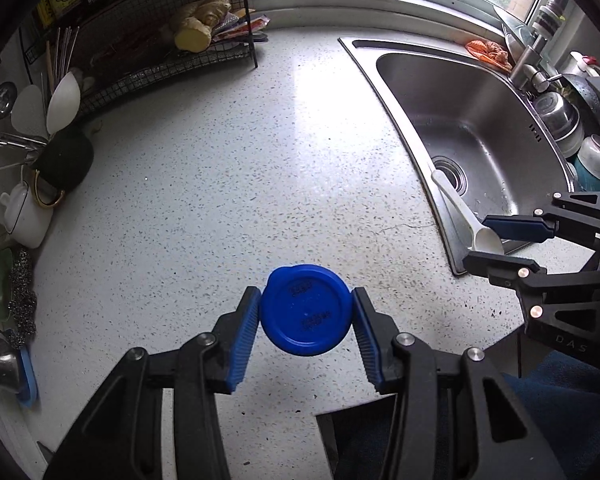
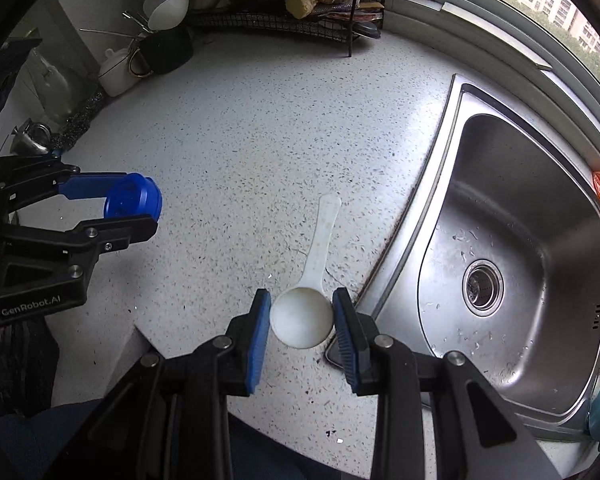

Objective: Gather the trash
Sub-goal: 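Carry the blue lid and white scoop down toward the red bin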

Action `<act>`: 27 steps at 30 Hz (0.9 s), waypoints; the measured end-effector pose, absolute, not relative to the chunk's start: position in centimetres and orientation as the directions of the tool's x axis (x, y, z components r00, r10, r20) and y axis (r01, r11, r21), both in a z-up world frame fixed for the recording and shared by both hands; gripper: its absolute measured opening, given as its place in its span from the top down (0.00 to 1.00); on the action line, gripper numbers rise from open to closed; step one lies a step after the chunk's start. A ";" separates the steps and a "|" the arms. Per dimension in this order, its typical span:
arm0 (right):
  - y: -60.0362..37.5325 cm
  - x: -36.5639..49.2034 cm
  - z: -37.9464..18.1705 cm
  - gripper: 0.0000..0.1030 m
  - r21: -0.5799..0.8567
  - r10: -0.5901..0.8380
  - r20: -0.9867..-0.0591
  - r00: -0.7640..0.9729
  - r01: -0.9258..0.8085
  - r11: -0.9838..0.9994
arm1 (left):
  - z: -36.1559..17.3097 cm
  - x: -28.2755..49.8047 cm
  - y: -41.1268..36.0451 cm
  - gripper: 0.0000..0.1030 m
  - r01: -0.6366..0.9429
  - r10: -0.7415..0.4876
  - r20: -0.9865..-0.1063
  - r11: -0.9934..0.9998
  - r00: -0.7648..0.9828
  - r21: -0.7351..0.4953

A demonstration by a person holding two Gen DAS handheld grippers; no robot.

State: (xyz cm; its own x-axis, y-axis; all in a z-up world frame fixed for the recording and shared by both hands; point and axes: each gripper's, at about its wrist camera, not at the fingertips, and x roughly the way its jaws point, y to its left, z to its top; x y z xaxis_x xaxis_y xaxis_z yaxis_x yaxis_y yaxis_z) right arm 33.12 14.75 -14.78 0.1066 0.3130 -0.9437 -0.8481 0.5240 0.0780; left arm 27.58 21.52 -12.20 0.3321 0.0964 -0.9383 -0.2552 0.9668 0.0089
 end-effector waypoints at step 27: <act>-6.7 24.9 -13.1 0.71 0.111 0.352 -0.921 0.165 -0.757 0.644 | -12.1 20.9 -1.4 0.58 -0.009 0.037 -0.944 0.999 0.328 0.036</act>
